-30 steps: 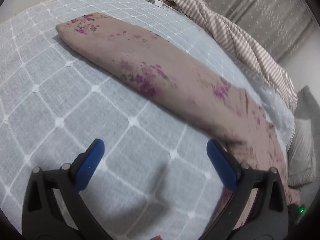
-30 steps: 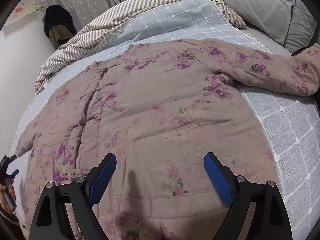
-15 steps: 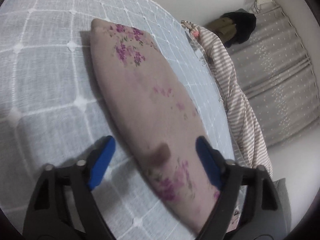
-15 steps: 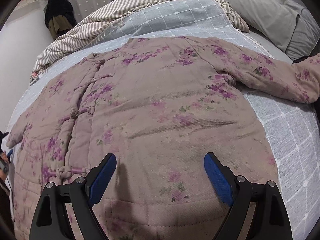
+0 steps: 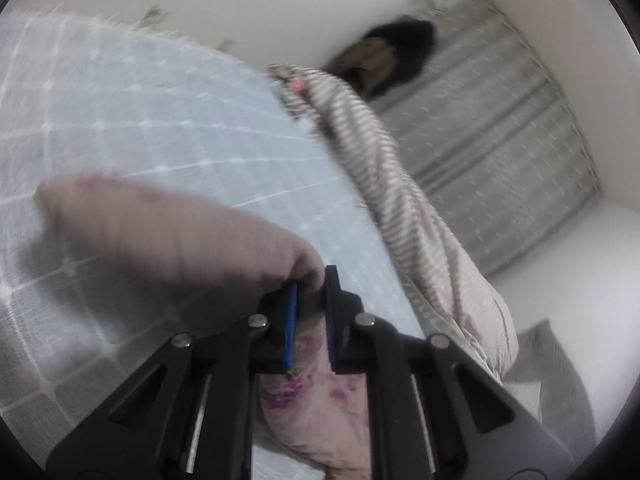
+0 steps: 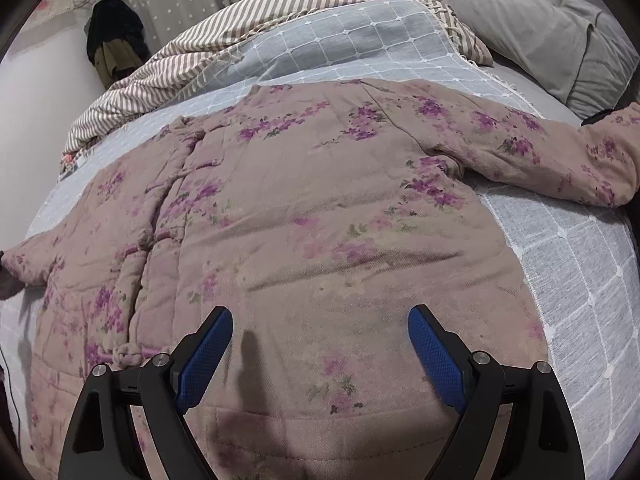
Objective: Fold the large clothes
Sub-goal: 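Grasp the sleeve end with the left tool and fold it over the body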
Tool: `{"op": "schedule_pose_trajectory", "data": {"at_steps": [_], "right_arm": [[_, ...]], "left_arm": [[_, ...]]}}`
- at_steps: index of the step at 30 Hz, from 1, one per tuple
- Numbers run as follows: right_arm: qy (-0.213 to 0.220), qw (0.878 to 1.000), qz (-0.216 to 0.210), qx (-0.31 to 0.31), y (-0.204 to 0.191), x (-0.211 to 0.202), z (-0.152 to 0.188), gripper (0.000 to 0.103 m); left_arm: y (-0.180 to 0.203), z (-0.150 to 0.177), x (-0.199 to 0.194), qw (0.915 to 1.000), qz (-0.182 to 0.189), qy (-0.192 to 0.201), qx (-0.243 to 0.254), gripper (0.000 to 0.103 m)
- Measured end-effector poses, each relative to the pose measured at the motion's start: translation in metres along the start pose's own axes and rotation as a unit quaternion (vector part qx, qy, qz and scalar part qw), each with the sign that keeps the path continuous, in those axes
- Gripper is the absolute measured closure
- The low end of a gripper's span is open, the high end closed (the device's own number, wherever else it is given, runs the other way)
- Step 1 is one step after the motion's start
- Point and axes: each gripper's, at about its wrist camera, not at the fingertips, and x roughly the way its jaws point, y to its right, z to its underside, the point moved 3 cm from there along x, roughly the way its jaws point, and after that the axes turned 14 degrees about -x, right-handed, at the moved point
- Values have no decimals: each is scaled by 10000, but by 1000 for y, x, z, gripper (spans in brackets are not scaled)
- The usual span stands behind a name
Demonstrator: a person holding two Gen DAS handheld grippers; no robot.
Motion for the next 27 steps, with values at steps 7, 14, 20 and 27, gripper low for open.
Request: {"op": "schedule_pose_trajectory", "data": {"at_steps": [7,14,20,27], "right_arm": [[78,9997,-52,209,8,-4,-1,12],[14,9998,127,172,17,1,-2,12],[22,9994,63,348,25,0,-1,12],[6,9996,101,271,22,-1,-1,12]], "left_arm": [[95,50,-16,9888,982,-509,1006,90],[168,149,-9,9507,1114,-1145,2658,90],[185,237,12,9157,1207,-1889,3336,90],[140,350,57,8511,301,-3406,3984,89]]}}
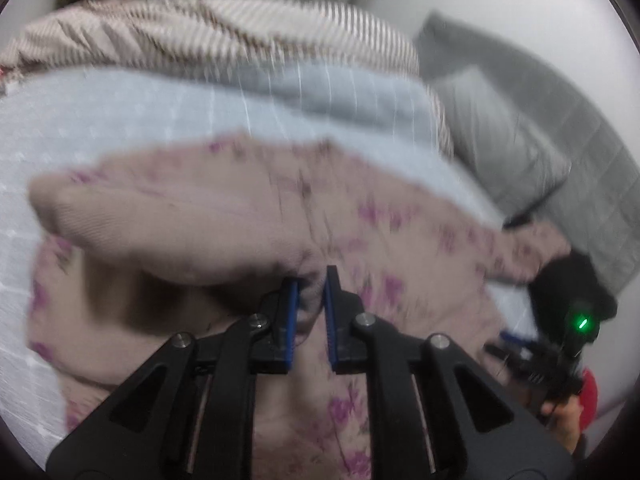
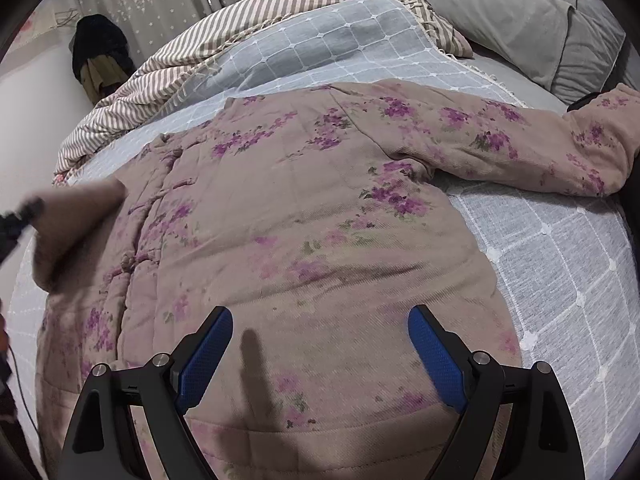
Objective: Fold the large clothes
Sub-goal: 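Grasp the sleeve end with the left tool and fold it over the body, then grasp the other sleeve cuff with the right tool and lift it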
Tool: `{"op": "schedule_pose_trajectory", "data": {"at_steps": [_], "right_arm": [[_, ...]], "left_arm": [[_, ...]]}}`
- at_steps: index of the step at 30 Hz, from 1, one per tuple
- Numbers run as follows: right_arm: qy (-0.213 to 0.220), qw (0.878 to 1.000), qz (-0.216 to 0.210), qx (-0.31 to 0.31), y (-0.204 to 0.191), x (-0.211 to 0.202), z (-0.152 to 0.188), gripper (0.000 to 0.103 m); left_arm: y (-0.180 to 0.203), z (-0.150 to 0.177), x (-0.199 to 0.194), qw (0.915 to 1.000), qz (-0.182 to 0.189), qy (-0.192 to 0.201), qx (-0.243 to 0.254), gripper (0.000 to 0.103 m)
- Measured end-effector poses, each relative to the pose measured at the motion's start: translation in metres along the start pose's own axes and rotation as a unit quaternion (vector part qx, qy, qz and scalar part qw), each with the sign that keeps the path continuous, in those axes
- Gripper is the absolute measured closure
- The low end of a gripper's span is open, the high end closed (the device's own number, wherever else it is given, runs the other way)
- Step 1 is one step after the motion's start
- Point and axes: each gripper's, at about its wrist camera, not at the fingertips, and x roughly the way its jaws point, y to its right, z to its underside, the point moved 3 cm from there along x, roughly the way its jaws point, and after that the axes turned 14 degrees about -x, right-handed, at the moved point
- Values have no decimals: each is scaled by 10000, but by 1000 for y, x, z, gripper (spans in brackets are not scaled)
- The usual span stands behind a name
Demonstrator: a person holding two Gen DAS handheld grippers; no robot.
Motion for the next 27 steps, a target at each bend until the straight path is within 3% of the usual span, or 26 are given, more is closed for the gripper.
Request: {"op": "schedule_pose_trajectory", "data": {"at_steps": [3,5,8,10,14,18,23,27], "right_arm": [[-10,10000,1,-24,-1,0,0,12],[-18,10000,0,-55,-2,1,0,12],[-33,10000,-7,-76,-3,3,1,12],[-39,9999,-15,-101,-4,4,1,12],[47,9998,-104,-142,-6,1,0,12],[204,9982,-551,-108,-16,-6,-3,12],[517,9937,-960,-268,-54,-23,-16,12],[622,9859,-1181,-1004,-116,-26,-34,12]], "left_arm": [[4,34,36,9980,-207,-577,145,86],[9,51,41,9962,-472,-521,521,85],[19,62,29,9955,-428,-432,733,64],[22,62,11,9971,-206,-447,579,43],[21,60,-24,9996,-20,-130,258,34],[3,55,-70,9987,86,492,90,28],[-45,30,-113,9891,-480,1364,-290,28],[-94,21,-124,9820,-594,1538,-923,28]]}}
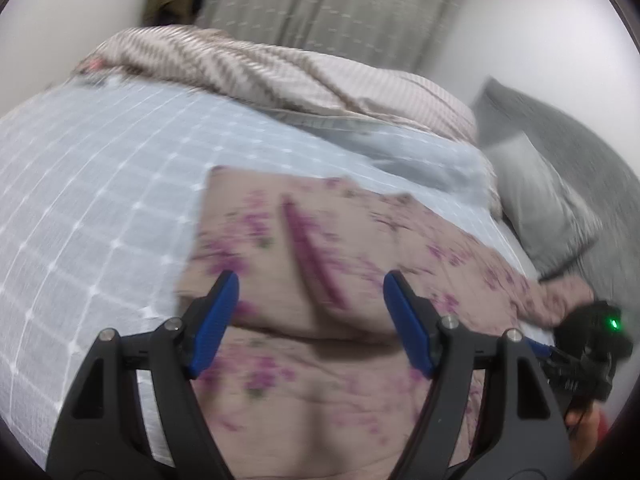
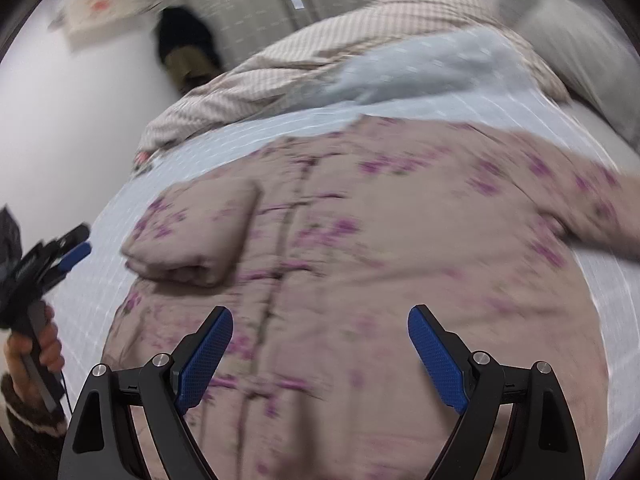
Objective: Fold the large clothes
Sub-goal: 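Grasp the other sleeve cuff with the right tool and lift it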
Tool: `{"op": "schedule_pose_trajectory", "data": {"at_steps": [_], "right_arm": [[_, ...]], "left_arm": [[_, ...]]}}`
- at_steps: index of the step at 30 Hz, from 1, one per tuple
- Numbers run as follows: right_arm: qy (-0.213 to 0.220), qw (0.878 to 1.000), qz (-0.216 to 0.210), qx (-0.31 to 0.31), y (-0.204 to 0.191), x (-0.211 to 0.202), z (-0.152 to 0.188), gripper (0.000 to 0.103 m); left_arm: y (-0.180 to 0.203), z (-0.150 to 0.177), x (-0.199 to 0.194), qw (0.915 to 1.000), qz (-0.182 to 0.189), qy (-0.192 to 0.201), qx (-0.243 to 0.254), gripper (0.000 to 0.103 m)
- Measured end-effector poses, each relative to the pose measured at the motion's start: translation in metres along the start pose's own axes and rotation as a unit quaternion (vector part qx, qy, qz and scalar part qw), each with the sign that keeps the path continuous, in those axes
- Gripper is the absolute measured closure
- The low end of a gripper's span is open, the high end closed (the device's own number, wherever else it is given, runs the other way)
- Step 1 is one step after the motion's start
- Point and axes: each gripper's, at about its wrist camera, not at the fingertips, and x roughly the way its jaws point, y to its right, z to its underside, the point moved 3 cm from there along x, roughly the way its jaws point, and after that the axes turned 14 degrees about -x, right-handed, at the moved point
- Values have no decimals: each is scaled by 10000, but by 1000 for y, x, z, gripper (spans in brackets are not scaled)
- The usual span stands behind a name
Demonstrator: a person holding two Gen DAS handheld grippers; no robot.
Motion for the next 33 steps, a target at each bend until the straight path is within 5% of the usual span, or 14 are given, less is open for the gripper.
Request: {"op": "schedule_pose_trajectory", "data": {"at_steps": [9,12,15,18,22,25,33], "right_arm": [[193,9793,-480,-1958,-152,70,-56,14],[-21,9785,-408,-2020,-164,102,-67,37],[-39,9834,-485,-1749,-144,118,-77,46],[275,9923,-422,-1128,-95,102,-83,46],[474,9937,-1013,-90,-26,73,-77,37],[700,9860,-1350,687,24,54,-67,22],[714,9500,-2165,2134,90,76,-40,21]], "left_arm": [[-53,1,27,9978,-24,99,-657,32],[-56,3,34,9980,27,42,-635,51],[-54,6,38,9982,78,-15,-586,57],[-54,9,41,9981,117,-97,-598,59],[-52,10,45,9972,189,-172,-710,59],[-48,12,48,9976,72,-184,-662,59],[-41,15,52,9986,-88,-154,-499,58]]}}
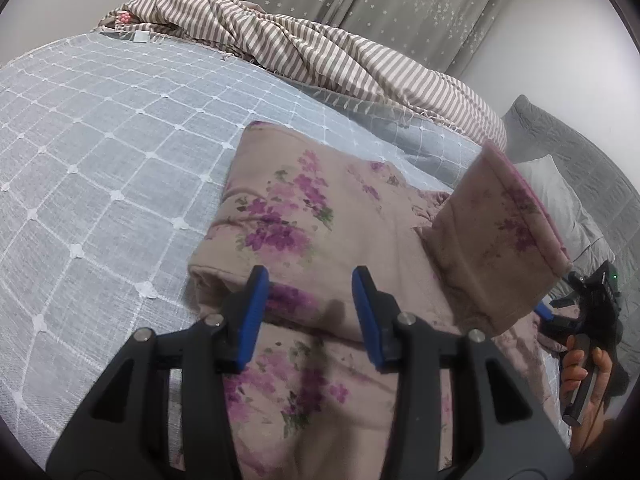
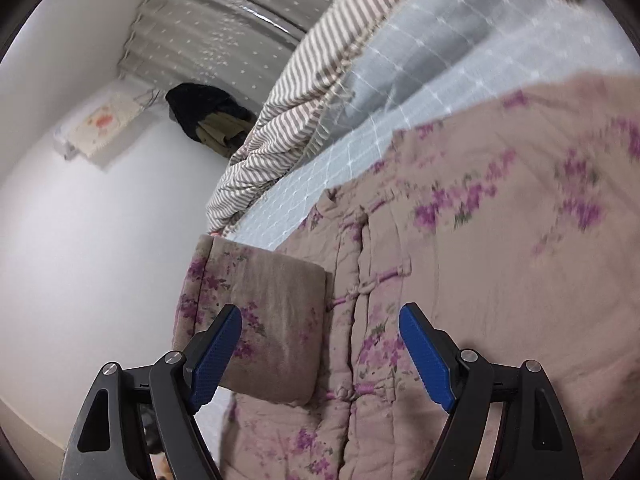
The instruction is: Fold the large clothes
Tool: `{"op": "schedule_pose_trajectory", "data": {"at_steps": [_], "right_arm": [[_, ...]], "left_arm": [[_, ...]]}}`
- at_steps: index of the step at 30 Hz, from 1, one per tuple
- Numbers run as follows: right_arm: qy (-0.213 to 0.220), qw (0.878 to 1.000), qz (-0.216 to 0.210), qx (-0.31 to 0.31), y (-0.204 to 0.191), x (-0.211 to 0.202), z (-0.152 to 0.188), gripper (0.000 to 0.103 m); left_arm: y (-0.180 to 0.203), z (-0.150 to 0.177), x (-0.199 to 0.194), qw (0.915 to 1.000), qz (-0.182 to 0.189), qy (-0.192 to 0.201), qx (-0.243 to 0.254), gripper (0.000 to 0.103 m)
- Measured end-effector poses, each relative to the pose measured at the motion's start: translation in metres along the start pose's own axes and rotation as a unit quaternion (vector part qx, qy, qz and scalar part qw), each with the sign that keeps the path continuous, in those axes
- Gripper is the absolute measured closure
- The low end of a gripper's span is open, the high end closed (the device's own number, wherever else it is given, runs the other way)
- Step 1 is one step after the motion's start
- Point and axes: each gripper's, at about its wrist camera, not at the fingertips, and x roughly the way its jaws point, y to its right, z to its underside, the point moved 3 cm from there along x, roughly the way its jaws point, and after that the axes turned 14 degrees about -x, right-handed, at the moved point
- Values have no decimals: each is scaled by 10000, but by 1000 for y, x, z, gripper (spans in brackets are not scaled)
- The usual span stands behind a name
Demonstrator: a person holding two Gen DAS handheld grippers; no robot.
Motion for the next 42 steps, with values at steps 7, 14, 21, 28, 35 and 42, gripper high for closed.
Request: {"op": "schedule_pose_trajectory", "data": {"at_steps": [7,14,21,28,35,42], "right_arm": [[224,9909,-805,1056,38,8,10,21],[-253,9946,314,960,53,32,15,22],[-676,9805,1734,-628,0,52,0,87],[-157,9609,2265,-1584,-32,28,-39,87],[-1057,9367,3023,-1413,33,64,-13,76],[-1079,9436,2955,-1029,46,42,1,43]], "left_arm": [[-2,0,1,10000,-2,-41,-37,57],[-3,-3,-3,10000,-29,33,-33,54],[-4,-16,-10,9990,258,315,-158,54],[11,7,19,9989,436,-67,143,54],[15,25,40,9981,-23,-352,502,54],[28,19,23,9970,-64,-460,622,24]]}}
